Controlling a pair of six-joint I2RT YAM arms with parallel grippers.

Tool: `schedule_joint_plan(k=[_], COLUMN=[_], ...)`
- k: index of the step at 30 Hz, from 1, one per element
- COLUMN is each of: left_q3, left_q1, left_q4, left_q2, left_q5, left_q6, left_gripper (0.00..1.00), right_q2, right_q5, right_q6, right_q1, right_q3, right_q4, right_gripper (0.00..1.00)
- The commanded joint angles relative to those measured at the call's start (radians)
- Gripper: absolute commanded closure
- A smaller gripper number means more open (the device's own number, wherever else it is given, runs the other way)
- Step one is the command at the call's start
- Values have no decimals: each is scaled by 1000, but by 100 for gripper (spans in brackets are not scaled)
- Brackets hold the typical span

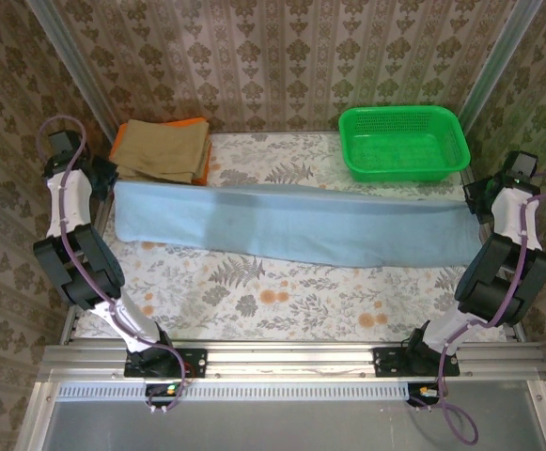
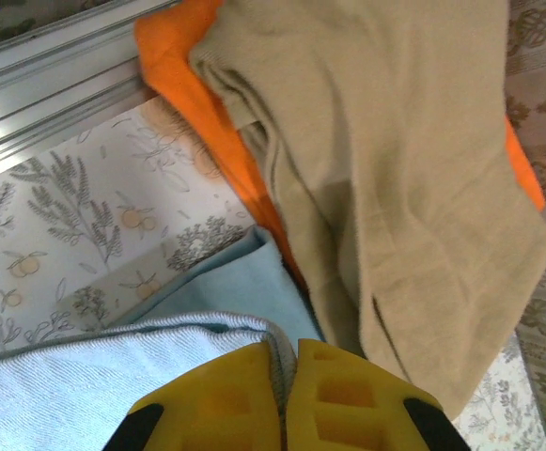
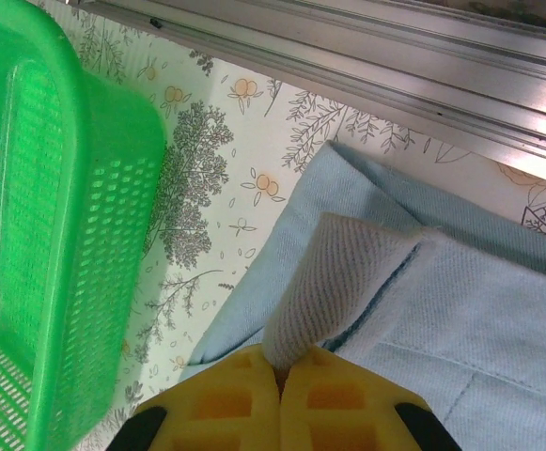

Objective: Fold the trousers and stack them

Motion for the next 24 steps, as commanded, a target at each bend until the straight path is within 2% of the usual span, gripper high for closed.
schedule_joint_plan(k=[1, 11, 18, 24], left_q3=[71, 135, 246, 257], left_q1=[36, 9, -12, -18], left_q4=[90, 189, 119, 94], left_q2=[29, 150, 256, 311], left_q5=[-107, -46, -61, -69], left_q6=[31, 38, 76, 110], left_gripper=[100, 100, 100, 100], right_q2=[13, 97, 192, 198], right_q5=[152, 144, 140, 148], right_q6=[0, 4, 3, 4], right_q1=[-29, 0, 16, 24], right_q3=[22, 72, 124, 106], right_q4=[112, 160, 145, 145], right_gripper=[100, 100, 100, 98])
